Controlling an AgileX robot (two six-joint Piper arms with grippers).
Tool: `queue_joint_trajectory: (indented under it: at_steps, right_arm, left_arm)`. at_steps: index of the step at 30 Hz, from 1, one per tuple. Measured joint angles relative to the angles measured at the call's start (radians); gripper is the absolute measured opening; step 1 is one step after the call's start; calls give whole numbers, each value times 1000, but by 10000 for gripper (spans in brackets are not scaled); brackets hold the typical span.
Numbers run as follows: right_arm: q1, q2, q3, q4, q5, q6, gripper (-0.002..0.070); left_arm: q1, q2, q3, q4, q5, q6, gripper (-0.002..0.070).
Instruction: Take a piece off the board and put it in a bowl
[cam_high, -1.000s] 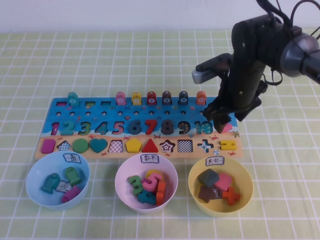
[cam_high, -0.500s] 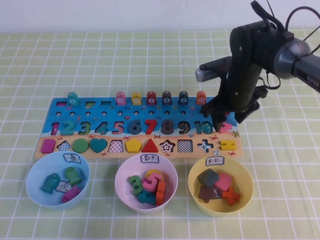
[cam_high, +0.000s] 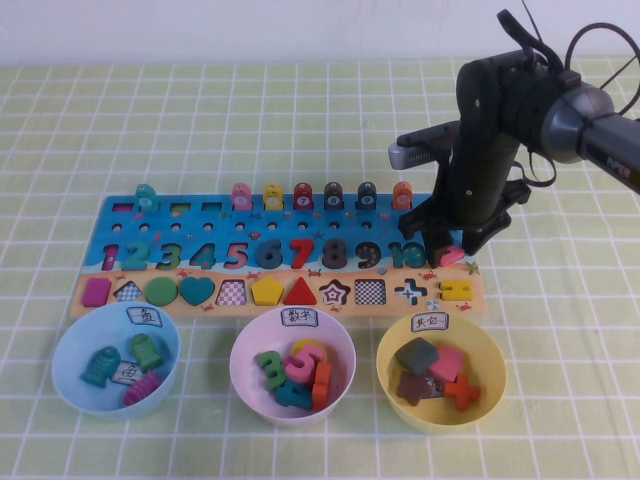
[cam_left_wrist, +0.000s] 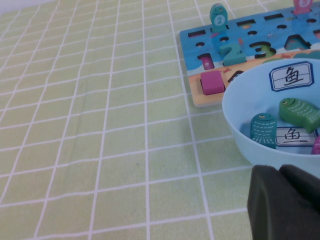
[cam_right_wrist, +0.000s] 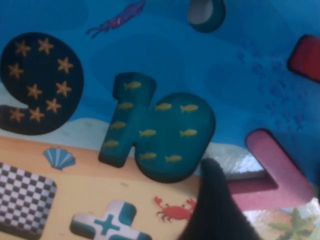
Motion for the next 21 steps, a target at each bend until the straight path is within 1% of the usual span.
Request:
queue_joint_trajectory:
  at_steps: [9,16,21]
  right_arm:
    - [0,2,0,0,0,0,296]
    - [0,2,-5,0,0,0,294]
    - [0,11,-48,1,6,2,293]
  left_arm:
    - [0,0,0,0,0,0,-5]
    - [0,0,0,0,0,0,-5]
    - [0,0,0,0,0,0,-5]
